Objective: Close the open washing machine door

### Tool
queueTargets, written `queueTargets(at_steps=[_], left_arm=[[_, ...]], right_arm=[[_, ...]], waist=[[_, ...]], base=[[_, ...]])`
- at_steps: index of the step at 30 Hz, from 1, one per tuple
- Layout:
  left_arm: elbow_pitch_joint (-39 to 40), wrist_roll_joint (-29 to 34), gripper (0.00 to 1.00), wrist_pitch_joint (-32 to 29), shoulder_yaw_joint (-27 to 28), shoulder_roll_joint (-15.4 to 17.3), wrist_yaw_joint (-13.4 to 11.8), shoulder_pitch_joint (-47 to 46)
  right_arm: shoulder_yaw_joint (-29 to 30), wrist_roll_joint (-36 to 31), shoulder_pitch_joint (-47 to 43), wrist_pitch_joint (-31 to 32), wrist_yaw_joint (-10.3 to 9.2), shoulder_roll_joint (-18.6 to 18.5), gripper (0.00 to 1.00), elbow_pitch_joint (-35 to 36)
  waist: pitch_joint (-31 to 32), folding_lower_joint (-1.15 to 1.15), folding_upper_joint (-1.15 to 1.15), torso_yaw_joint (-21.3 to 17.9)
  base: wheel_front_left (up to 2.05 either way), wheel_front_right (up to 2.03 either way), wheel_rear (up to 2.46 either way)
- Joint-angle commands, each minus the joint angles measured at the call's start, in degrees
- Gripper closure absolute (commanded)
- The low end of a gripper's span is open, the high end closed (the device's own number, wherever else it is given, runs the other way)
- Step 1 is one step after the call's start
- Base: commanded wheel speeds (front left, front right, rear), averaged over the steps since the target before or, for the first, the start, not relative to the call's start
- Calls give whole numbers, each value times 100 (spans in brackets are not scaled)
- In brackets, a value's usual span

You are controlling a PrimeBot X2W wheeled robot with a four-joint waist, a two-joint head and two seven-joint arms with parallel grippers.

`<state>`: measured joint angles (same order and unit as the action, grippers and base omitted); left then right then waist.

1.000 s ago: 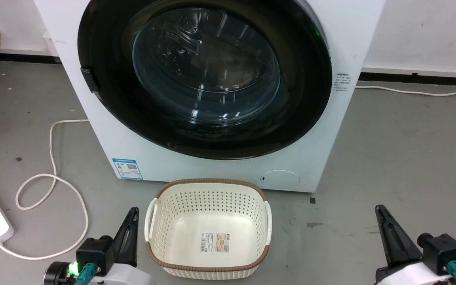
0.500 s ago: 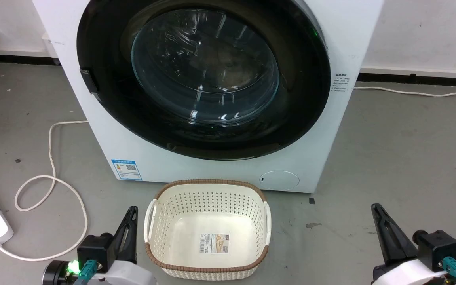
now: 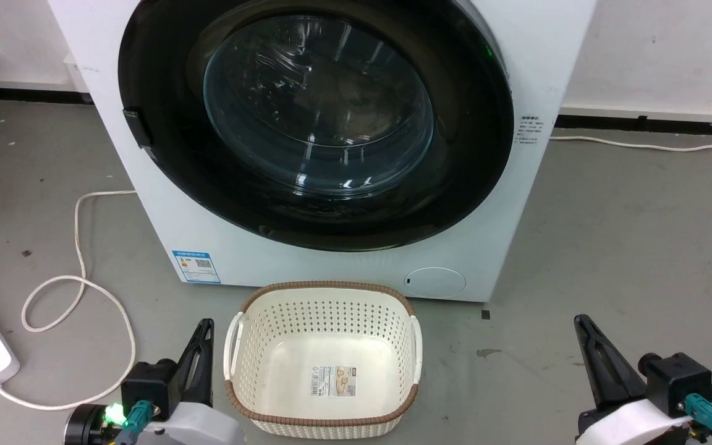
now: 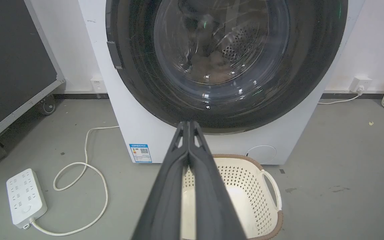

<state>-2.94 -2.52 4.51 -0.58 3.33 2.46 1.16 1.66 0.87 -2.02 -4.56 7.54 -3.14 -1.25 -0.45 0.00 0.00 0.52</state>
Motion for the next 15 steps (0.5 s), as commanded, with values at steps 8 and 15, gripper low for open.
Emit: queueTargets(at_steps=[8,15], left_arm=[[91,94,100,-116,29,-13,-81,-80],[141,132,100,-198,36,-21,-121,-89]], right_arm=[[-43,-43,105,120,-4,20,100,60],[-74,-54,129,202,-4,21,100,76]], waist=[[10,0,0,-11],[18,0,0,-21]], base=[[0,0,0],[0,0,0]])
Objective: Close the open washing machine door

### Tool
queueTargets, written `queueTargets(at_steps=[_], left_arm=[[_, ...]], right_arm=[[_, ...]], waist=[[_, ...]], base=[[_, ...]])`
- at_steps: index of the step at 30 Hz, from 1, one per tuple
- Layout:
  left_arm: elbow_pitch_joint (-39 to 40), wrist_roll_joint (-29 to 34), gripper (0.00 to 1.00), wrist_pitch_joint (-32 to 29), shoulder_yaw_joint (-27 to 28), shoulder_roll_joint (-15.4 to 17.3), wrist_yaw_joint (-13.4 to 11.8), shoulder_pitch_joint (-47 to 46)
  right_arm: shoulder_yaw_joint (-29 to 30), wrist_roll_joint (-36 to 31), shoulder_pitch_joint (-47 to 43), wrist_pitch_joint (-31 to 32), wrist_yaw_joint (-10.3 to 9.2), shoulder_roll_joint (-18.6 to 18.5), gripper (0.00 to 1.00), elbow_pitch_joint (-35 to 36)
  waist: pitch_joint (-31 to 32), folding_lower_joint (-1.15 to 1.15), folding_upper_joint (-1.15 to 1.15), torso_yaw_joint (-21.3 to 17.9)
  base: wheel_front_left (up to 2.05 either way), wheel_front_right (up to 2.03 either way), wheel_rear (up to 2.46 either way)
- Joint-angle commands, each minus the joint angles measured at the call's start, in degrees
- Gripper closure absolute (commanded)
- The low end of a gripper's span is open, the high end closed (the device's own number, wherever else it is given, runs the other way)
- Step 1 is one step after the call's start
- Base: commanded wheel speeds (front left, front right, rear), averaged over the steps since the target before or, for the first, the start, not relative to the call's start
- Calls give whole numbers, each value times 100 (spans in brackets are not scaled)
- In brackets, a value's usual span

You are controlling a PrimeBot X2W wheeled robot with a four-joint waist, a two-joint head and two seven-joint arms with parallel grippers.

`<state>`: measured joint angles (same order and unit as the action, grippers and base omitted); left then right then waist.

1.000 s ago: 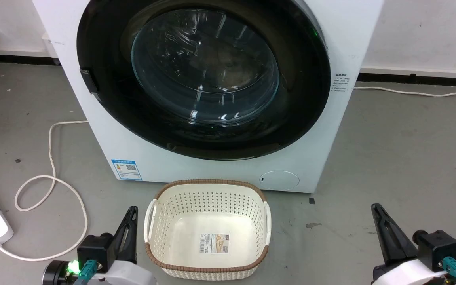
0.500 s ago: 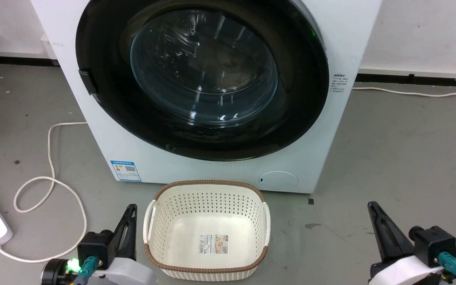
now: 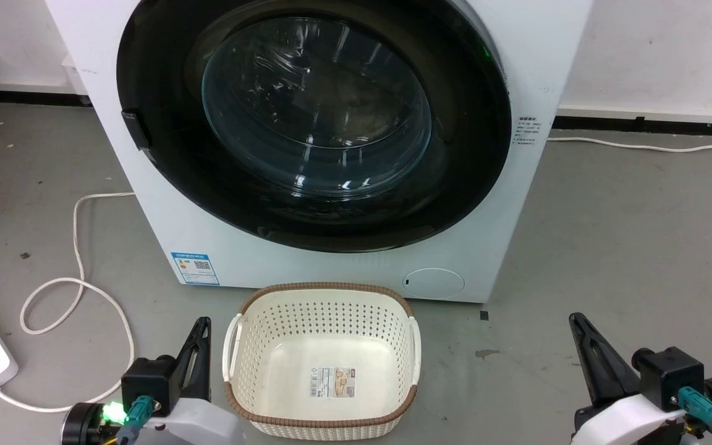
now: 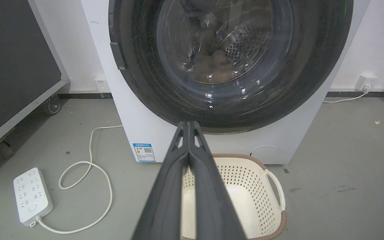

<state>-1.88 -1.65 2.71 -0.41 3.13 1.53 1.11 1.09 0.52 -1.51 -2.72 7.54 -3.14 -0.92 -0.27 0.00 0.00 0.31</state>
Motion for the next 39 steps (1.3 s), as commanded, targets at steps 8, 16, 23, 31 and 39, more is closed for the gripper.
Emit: queueTargets(at_steps=[8,16,23,31,39], left_arm=[[92,90,100,-111,28,-9,-75,-94],[148,134,100,-205,36,-18,-121,-104],[188,165,100,-271,41,-25,-153,-111],[188,165,100,-271,41,-25,-153,-111],[188,165,100,-271,41,-25,-153,-111]], right_arm=[[-51,-31,105,111,-5,23,100,61],[-85,-43,132,206,-5,25,100,79],[-109,-52,151,272,-5,26,100,92],[-109,-52,151,272,-5,26,100,92],[-109,-52,151,272,-5,26,100,92]], waist=[[10,0,0,-12],[20,0,0,-23],[27,0,0,-31],[27,0,0,-31],[27,0,0,-31]], base=[[0,0,0],[0,0,0],[0,0,0],[0,0,0],[0,0,0]])
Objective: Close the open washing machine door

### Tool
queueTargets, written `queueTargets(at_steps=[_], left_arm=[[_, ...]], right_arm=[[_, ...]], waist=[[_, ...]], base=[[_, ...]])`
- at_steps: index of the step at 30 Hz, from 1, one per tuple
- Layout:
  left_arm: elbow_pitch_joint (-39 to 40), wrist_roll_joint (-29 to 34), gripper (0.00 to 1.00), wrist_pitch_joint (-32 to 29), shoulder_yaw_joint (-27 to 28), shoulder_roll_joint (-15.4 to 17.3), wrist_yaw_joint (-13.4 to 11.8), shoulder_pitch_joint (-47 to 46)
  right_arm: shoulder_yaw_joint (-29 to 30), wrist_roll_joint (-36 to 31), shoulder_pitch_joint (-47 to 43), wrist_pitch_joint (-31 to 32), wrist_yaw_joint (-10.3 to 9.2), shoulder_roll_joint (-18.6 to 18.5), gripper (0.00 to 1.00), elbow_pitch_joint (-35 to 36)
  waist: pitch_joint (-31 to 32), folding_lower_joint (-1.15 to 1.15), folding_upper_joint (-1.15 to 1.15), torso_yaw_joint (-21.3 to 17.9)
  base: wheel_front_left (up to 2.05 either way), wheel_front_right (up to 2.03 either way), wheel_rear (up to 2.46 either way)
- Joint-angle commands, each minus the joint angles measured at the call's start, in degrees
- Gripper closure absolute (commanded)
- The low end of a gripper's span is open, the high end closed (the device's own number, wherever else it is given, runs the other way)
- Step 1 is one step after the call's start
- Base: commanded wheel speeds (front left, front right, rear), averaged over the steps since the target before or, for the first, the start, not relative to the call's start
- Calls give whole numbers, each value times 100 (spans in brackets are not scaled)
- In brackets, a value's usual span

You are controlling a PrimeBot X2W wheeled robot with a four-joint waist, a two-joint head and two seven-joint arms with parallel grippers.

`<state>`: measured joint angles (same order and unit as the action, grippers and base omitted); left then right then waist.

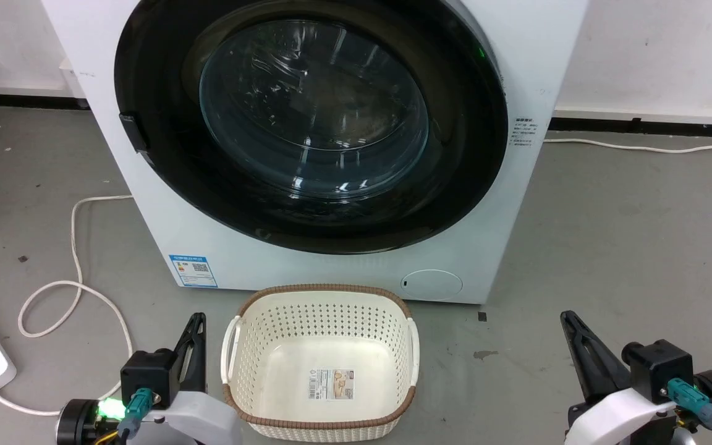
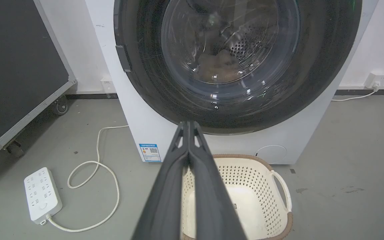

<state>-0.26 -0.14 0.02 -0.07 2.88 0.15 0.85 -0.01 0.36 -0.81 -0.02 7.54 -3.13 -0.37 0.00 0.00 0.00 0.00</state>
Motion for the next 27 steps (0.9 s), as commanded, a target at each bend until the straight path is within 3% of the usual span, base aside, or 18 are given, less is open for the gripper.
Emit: queueTargets(at_steps=[1,27], left_arm=[[26,14,100,-2,7,-1,-15,-85],[26,14,100,-2,7,-1,-15,-85]], right_arm=[[1,-36,81,2,-5,25,100,37],[1,-36,81,2,-5,25,100,37]], waist=[[0,0,0,0],[0,0,0,0]], base=[[0,0,0],[0,0,0]])
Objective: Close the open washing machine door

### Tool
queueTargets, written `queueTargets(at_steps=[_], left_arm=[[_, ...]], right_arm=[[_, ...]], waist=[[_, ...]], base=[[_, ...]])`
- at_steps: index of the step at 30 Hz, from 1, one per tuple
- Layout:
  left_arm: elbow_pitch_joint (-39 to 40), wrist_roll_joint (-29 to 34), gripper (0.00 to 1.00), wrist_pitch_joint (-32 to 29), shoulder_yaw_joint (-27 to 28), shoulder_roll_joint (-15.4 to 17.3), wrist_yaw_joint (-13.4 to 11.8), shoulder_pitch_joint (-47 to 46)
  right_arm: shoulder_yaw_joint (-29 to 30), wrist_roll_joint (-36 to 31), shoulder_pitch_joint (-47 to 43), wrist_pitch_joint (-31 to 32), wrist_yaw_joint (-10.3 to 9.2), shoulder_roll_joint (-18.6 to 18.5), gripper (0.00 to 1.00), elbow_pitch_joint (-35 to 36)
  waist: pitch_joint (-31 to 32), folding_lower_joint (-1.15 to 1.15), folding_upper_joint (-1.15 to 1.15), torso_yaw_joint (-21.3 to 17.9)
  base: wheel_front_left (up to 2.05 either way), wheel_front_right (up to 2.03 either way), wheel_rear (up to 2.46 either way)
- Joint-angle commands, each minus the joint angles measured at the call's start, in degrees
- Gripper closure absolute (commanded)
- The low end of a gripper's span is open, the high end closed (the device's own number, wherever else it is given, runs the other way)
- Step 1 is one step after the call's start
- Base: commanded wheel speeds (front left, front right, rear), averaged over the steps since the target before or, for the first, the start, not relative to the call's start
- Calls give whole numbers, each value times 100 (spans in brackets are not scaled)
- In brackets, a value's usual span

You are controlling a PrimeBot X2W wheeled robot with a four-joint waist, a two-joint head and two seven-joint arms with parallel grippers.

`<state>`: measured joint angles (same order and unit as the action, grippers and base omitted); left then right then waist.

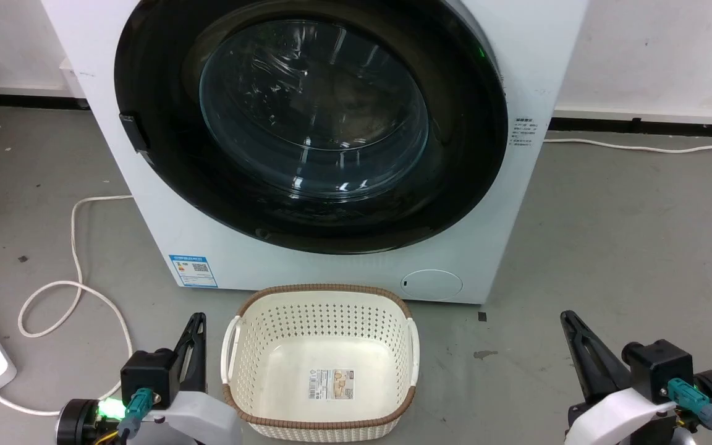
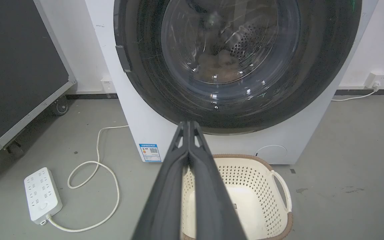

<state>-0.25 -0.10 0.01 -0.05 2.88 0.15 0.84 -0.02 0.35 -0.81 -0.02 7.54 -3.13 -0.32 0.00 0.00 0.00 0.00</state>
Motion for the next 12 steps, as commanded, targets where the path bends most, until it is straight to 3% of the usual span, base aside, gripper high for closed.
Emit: queueTargets(at_steps=[1,12], left_arm=[[25,10,100,-1,5,-1,-15,-84],[25,10,100,-1,5,-1,-15,-84]], right_arm=[[2,-35,81,2,-5,25,100,32],[2,-35,81,2,-5,25,100,32]], waist=[[0,0,0,0],[0,0,0,0]], base=[[0,0,0],[0,0,0]])
